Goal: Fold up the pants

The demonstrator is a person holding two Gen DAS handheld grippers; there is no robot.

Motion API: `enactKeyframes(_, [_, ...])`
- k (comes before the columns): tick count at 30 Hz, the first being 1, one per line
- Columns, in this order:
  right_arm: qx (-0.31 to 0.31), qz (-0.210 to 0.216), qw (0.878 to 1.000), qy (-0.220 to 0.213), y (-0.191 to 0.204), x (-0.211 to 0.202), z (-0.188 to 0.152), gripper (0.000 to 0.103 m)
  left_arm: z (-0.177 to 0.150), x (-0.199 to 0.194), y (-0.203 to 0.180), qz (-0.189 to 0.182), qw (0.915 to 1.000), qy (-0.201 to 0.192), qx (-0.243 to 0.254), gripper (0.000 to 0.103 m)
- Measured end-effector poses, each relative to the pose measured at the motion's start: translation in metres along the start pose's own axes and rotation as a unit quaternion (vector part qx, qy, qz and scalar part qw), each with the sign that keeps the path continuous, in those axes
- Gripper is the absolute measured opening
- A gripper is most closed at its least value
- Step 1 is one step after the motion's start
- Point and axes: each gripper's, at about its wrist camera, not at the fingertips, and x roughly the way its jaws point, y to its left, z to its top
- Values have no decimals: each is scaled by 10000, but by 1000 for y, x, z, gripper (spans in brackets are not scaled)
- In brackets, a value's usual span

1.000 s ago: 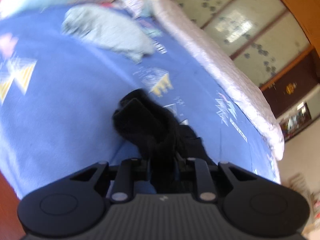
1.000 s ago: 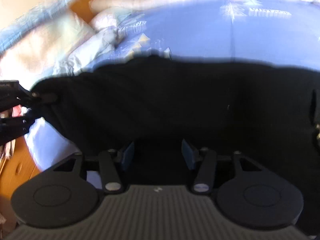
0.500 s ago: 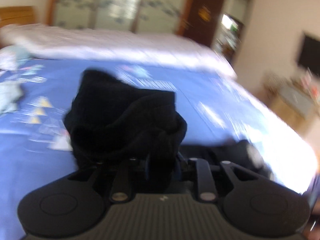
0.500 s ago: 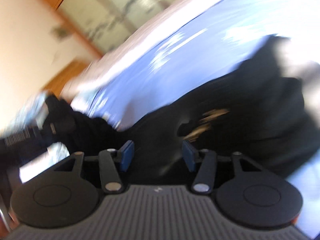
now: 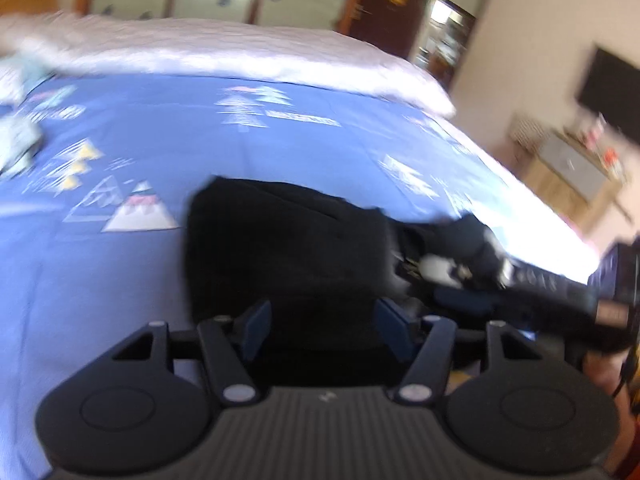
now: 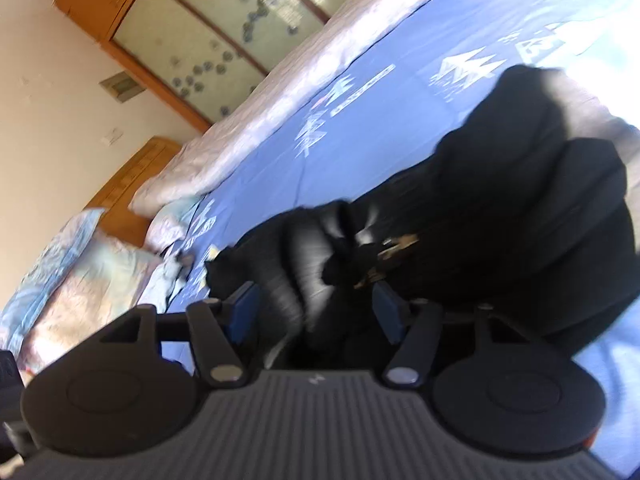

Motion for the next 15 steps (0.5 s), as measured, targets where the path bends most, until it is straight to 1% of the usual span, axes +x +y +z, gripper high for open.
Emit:
enactKeyframes(1, [-33, -9, 9999, 103, 5, 3, -2, 82, 0, 0, 11, 69, 9998, 22, -189, 60])
enactKeyframes(2, [-76, -19, 9997, 211, 7, 7, -4, 87, -2, -2, 25, 126, 9992, 61, -366, 60])
enactKeyframes(4, [-236, -97, 9991, 325, 15, 13, -5, 87, -5, 4, 47, 216, 9967, 182, -756, 60])
enactKeyframes(5, [-343, -199, 9986, 363, 19, 17, -3, 89, -6, 8, 54, 230, 9948, 243, -959, 60])
enactKeyframes(8, [-463, -458, 9971, 397, 26, 33, 4, 90, -13, 12, 74, 156, 9883, 347, -1477, 60])
enactKeyframes(10, [-410, -487, 9969, 463, 29, 45, 6, 90, -14, 17, 84, 166, 9848, 418, -1680, 60])
enactKeyframes(12, [-428, -624, 9954, 581, 35, 56, 3, 85, -15, 20, 89, 157, 9826, 470, -1788, 60])
enactKeyframes(13, [-609, -687, 9939, 608, 42, 59, -1, 79, -18, 20, 92, 155, 9819, 483, -1824, 60])
enactKeyframes(14, [-849, -716, 9919, 623, 49, 62, -5, 77, -19, 19, 93, 156, 9813, 494, -1856, 60])
enactKeyframes(15, [-995, -744, 9903, 620, 52, 63, -7, 77, -21, 17, 94, 160, 9806, 507, -1888, 60])
